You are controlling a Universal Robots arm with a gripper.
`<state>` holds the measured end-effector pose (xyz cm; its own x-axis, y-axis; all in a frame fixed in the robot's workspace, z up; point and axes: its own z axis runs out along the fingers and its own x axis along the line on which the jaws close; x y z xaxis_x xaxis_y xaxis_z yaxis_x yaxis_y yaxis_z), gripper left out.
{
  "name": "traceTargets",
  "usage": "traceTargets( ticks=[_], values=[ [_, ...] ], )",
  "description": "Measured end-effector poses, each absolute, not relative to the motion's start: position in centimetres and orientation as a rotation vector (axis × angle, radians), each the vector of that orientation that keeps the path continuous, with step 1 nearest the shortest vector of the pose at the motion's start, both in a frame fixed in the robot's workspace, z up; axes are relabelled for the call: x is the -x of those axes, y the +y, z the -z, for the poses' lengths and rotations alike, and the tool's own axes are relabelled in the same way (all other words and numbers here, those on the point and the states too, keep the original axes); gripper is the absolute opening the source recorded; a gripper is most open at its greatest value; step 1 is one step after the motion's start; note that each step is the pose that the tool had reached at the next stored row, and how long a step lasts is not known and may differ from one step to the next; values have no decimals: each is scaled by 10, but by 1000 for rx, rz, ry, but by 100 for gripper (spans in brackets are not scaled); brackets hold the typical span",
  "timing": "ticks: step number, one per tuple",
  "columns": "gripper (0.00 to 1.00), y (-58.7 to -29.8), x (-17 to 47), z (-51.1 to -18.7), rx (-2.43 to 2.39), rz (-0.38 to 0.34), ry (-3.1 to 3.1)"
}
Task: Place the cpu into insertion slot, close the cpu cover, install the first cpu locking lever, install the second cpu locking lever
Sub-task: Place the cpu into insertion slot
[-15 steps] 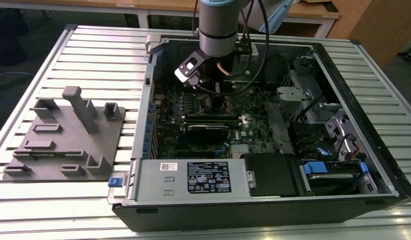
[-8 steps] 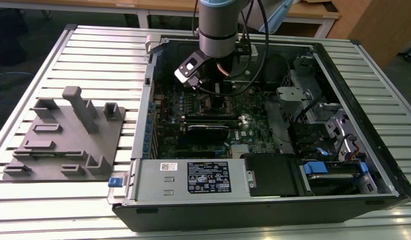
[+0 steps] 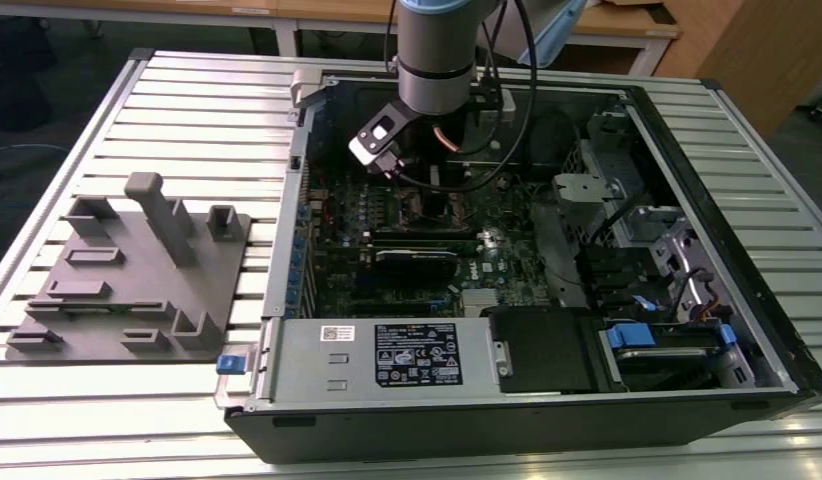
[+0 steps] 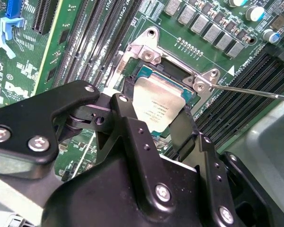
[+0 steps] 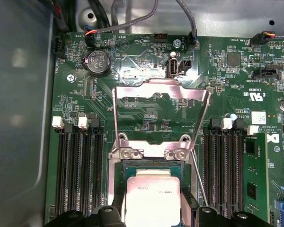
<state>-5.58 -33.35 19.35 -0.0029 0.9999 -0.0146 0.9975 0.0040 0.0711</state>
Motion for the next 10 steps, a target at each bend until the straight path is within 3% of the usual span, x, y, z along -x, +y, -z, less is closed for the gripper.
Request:
traceTargets(
  ticks=[10],
  values=[
    [54, -333, 56, -192, -2179, -61, 2177]
  ],
)
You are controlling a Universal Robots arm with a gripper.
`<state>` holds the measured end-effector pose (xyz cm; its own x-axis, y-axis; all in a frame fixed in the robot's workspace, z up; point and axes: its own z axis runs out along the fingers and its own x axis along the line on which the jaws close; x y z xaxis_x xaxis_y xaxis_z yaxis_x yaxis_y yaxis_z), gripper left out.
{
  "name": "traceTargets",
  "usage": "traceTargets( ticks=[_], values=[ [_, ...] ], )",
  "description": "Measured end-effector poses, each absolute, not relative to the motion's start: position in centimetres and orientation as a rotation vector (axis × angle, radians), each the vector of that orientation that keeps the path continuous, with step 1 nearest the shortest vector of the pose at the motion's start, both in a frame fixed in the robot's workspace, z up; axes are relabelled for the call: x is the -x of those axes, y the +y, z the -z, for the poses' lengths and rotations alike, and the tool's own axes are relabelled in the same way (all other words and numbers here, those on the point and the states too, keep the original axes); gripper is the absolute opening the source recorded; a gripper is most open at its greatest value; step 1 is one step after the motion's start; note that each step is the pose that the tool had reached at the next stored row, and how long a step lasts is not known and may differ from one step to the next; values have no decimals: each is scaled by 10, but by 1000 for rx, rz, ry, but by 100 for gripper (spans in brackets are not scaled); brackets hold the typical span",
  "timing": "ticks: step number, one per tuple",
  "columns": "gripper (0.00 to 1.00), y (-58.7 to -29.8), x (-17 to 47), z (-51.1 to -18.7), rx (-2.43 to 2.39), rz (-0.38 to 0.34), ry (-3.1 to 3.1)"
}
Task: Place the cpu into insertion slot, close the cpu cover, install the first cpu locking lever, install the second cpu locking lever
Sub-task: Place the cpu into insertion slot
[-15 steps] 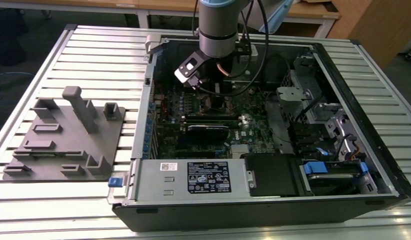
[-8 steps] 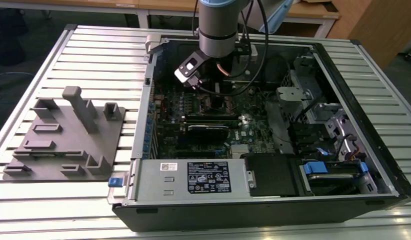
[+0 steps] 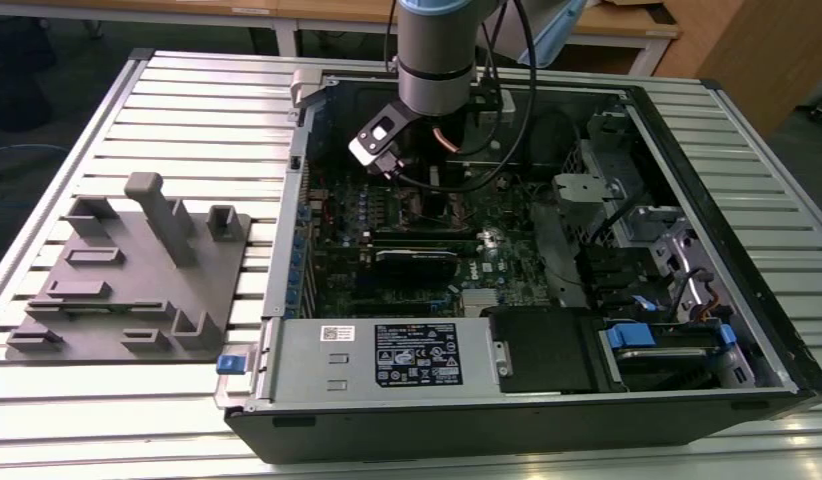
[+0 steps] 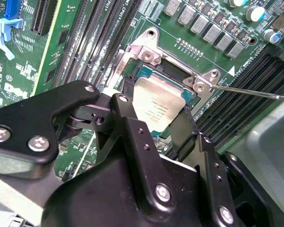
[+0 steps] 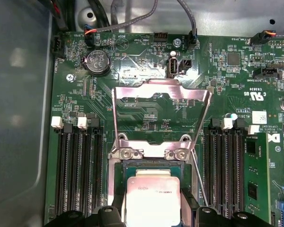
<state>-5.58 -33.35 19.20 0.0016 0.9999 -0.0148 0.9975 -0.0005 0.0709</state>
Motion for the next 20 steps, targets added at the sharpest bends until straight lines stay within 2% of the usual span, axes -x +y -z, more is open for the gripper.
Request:
traceTargets(
  ticks=[20],
  values=[
    [54, -333, 55, -193, -2187, -61, 2169]
  ],
)
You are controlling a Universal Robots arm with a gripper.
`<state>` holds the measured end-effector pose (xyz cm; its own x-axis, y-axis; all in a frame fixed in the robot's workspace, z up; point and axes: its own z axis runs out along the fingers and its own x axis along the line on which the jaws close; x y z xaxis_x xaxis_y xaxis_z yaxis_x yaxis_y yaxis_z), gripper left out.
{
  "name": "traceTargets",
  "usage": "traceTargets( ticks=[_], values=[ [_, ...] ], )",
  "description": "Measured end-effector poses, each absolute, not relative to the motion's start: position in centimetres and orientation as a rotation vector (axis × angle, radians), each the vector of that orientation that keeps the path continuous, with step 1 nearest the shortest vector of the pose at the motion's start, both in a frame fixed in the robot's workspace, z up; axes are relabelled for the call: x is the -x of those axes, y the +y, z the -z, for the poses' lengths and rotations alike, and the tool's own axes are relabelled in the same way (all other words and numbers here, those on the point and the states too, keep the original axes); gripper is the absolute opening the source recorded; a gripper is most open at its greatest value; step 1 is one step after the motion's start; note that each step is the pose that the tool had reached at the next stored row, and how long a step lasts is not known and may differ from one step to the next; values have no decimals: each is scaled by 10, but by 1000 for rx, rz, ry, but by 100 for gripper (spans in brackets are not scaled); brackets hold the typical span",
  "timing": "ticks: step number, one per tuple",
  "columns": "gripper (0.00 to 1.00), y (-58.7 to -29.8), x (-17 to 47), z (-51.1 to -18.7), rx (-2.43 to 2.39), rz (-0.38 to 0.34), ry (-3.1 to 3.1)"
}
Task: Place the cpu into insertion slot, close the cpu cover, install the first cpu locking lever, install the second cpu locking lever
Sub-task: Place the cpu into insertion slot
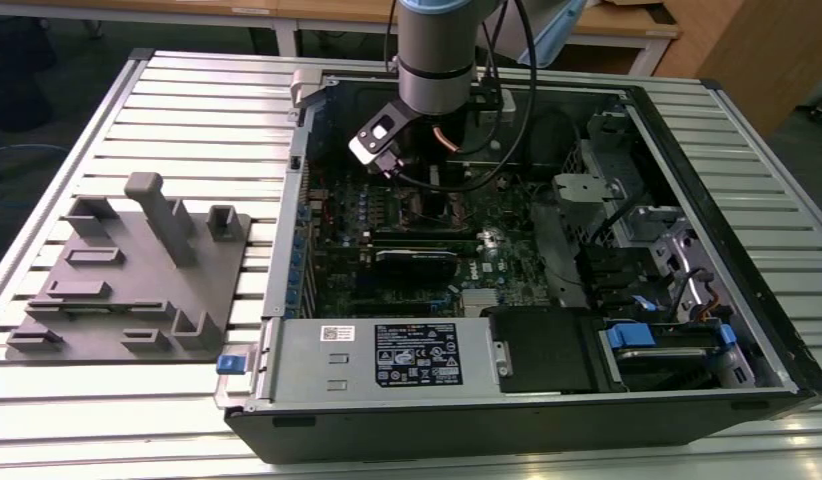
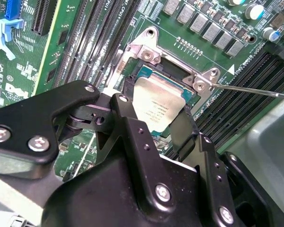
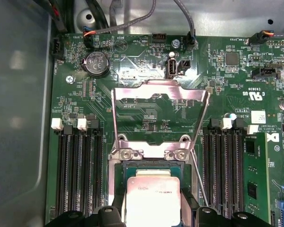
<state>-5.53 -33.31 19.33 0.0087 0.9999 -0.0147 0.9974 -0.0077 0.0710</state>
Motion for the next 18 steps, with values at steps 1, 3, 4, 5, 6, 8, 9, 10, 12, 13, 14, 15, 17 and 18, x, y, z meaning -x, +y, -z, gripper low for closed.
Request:
traceTargets(
  ticks=[1, 3, 4, 5, 6, 8, 9, 10, 12, 13, 14, 15, 17, 18],
  values=[
    [54, -333, 55, -193, -2187, -61, 2169],
    [54, -333, 55, -193, -2187, -61, 2169],
    [54, -333, 55, -193, -2187, -61, 2169],
    [54, -333, 55, -193, -2187, -61, 2169],
    [54, -333, 55, -193, -2187, -61, 2169],
    [54, -333, 55, -192, -2187, -60, 2169],
    [54, -333, 55, -192, -2187, -60, 2169],
    [54, -333, 55, -191, -2187, -60, 2169],
    [54, -333, 55, -191, -2187, -61, 2169],
    [54, -333, 55, -191, -2187, -61, 2169],
    [54, -333, 55, -191, -2187, -61, 2169],
    [54, -333, 55, -191, -2187, -61, 2169],
    [54, -333, 55, -191, -2187, -61, 2169],
    [54, -333, 55, -191, -2187, -61, 2169]
  ],
)
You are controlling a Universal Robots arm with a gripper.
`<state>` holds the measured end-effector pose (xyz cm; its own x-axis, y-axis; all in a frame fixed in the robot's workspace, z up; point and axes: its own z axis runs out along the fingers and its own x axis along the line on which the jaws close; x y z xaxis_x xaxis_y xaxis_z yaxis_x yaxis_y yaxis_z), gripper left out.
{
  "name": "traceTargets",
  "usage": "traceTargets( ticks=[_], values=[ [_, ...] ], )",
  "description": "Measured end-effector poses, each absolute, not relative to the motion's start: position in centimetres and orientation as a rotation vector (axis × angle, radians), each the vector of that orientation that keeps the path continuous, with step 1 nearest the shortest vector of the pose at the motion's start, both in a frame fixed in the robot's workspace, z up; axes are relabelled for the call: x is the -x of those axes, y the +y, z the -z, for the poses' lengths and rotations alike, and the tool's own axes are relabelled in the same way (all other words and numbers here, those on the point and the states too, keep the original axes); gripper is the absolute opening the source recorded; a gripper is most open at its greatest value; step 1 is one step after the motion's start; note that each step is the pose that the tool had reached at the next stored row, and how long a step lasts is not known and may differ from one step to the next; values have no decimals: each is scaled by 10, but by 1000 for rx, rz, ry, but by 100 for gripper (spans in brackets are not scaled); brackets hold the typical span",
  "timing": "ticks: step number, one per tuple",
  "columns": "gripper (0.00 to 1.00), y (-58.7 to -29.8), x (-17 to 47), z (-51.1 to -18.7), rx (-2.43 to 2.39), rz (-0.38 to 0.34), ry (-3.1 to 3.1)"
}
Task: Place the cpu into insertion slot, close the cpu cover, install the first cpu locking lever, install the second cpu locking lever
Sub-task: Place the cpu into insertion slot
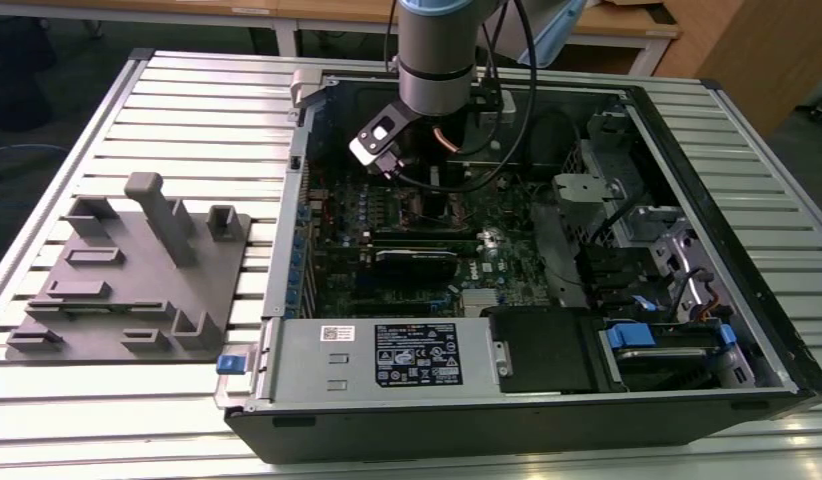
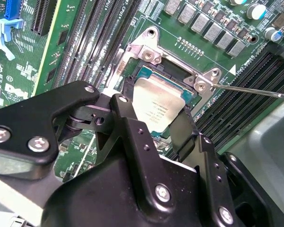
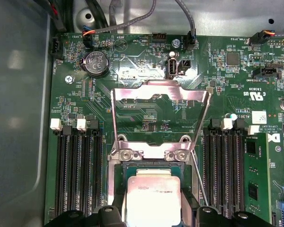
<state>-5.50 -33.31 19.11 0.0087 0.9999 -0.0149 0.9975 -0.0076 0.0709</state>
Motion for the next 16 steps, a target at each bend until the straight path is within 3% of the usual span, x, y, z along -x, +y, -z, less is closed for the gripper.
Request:
traceTargets(
  ticks=[16],
  values=[
    [55, -333, 55, -189, -2187, -64, 2169]
  ],
)
